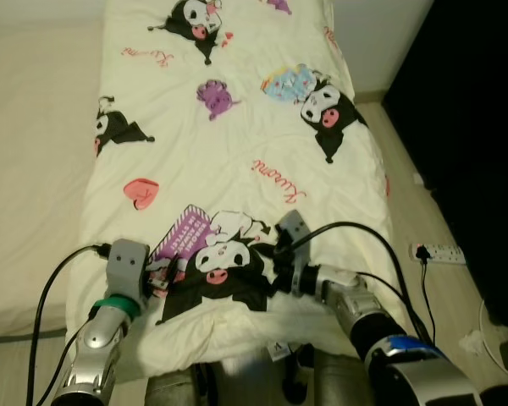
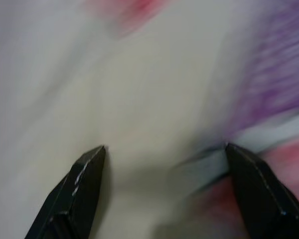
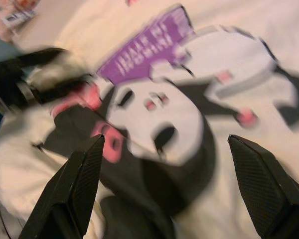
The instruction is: Clean up the room
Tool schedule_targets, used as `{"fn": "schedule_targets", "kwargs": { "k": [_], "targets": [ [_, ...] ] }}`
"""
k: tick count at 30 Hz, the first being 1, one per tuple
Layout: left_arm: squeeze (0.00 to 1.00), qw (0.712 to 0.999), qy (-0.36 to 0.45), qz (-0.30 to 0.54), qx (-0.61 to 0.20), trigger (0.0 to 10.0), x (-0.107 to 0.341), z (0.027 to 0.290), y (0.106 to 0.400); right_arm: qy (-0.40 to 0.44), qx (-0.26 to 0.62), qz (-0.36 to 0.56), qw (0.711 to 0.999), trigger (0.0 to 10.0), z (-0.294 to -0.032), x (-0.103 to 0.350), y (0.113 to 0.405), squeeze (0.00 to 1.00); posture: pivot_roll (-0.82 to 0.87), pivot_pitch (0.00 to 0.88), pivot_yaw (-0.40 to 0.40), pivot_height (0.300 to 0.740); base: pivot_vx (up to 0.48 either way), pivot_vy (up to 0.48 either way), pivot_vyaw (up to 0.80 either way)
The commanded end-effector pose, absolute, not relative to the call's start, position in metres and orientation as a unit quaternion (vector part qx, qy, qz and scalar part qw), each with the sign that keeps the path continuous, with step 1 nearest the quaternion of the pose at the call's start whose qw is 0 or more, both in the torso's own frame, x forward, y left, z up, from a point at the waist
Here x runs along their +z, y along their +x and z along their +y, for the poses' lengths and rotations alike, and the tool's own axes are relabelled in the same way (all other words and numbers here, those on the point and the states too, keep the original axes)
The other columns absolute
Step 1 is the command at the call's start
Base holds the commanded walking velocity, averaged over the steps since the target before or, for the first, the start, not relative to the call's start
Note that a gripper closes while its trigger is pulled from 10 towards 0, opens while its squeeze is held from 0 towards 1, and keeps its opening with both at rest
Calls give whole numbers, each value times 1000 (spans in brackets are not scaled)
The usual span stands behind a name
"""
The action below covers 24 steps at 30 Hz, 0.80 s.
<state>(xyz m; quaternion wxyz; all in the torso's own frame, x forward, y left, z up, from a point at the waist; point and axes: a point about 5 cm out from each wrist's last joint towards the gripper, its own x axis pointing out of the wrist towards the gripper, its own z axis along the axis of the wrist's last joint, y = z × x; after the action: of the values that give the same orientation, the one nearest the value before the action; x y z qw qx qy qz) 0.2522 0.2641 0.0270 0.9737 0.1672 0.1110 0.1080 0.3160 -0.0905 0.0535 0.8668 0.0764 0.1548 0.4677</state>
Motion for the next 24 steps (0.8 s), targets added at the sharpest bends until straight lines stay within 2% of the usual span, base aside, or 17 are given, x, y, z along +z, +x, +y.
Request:
{"fn": "schedule_targets", "kwargs": {
  "k": [1,2,4,7,8,10,12,13,16,20,24],
  "targets": [
    [0,957,180,135,184,10000,20,291,235,86,460,169,867,10000,-94,45,310,0,-13,172,61,610,0,0,0],
    [0,945,170,160,231,10000,14,309,221,77,449,175,873,10000,-98,44,310,0,-9,170,60,610,0,0,0],
    [0,936,160,177,258,10000,10,319,210,72,438,180,878,10000,-100,42,311,0,-9,169,60,610,0,0,0],
    [0,926,146,203,284,10000,2,328,195,70,421,184,886,10000,-102,42,313,0,-11,164,60,610,0,0,0],
    [0,914,125,233,308,10000,-9,332,180,68,399,188,895,10000,-104,41,315,0,-13,157,61,610,0,0,0],
    [0,914,125,233,308,10000,-9,332,180,68,399,188,895,10000,-104,41,315,0,-13,157,61,610,0,0,0],
    [0,911,56,276,303,10000,-34,318,162,76,359,192,910,10000,-111,40,319,0,-17,134,55,610,0,0,0],
    [0,911,56,276,303,10000,-34,318,162,76,359,192,910,10000,-111,40,319,0,-17,134,55,610,0,0,0],
    [0,919,-38,294,258,10000,-55,283,162,94,330,201,917,10000,-119,33,315,0,-20,125,55,620,0,0,0],
    [0,911,-68,304,272,10000,-61,276,159,100,320,221,916,10000,-121,23,308,0,-27,110,53,630,0,0,0],
    [0,882,-78,325,331,10000,-65,285,148,115,314,239,911,10000,-123,12,298,0,-35,94,48,645,0,0,0]
  ]
}}
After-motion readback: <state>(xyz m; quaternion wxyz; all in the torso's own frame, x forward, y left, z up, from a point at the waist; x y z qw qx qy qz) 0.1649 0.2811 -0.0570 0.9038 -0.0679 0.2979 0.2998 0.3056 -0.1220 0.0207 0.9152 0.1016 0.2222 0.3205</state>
